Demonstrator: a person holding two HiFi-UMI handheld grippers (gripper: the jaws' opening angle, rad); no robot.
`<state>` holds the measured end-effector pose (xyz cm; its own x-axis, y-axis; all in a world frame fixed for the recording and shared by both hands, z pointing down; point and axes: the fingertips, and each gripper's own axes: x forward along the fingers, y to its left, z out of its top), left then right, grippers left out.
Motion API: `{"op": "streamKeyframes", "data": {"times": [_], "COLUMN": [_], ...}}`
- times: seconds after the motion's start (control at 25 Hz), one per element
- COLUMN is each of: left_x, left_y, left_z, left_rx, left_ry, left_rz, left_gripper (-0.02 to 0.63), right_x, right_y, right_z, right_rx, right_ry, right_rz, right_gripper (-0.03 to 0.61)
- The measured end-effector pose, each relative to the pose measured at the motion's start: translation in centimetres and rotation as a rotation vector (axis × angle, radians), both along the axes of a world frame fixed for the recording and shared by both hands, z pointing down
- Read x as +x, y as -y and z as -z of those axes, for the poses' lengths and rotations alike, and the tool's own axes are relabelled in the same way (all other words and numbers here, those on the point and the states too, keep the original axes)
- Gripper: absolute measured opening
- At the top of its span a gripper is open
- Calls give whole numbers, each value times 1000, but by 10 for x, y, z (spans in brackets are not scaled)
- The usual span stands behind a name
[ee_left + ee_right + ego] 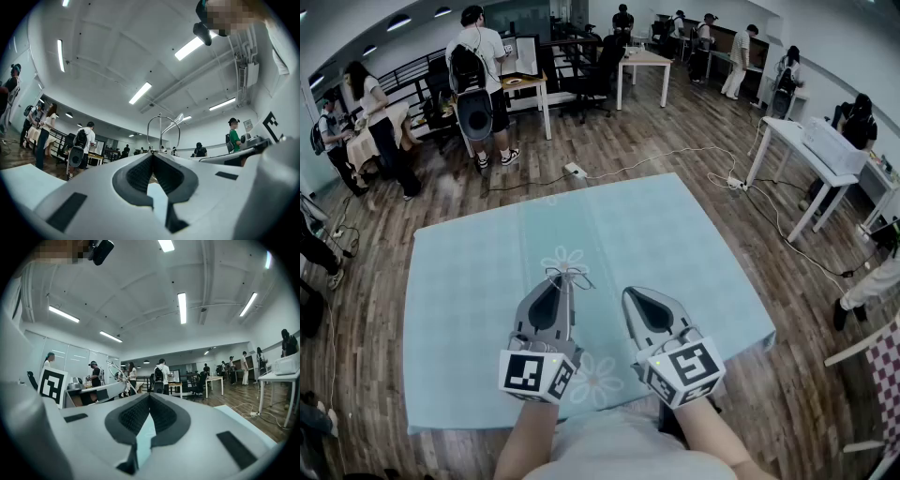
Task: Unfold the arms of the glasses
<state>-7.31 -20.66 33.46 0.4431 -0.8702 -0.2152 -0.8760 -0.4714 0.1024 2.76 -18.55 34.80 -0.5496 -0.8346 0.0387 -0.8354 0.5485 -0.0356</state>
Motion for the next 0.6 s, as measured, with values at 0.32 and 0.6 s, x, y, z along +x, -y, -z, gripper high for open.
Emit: {"op": "streamKeyframes", "data": {"times": [0.32,0.6], "left_x": [-4,-1], "left_y": [3,3], "left_z": [4,6], "left_rx": [20,43], "left_ry": [1,3], "left_rz": [1,0], "left_gripper": [8,8], "right_x": [-6,-5], "right_y": [3,2], "right_z": [2,5], "right_rx": [11,43], "right_ry": [-14,-33], "right_rz": [9,27], "right_gripper": [8,8]}}
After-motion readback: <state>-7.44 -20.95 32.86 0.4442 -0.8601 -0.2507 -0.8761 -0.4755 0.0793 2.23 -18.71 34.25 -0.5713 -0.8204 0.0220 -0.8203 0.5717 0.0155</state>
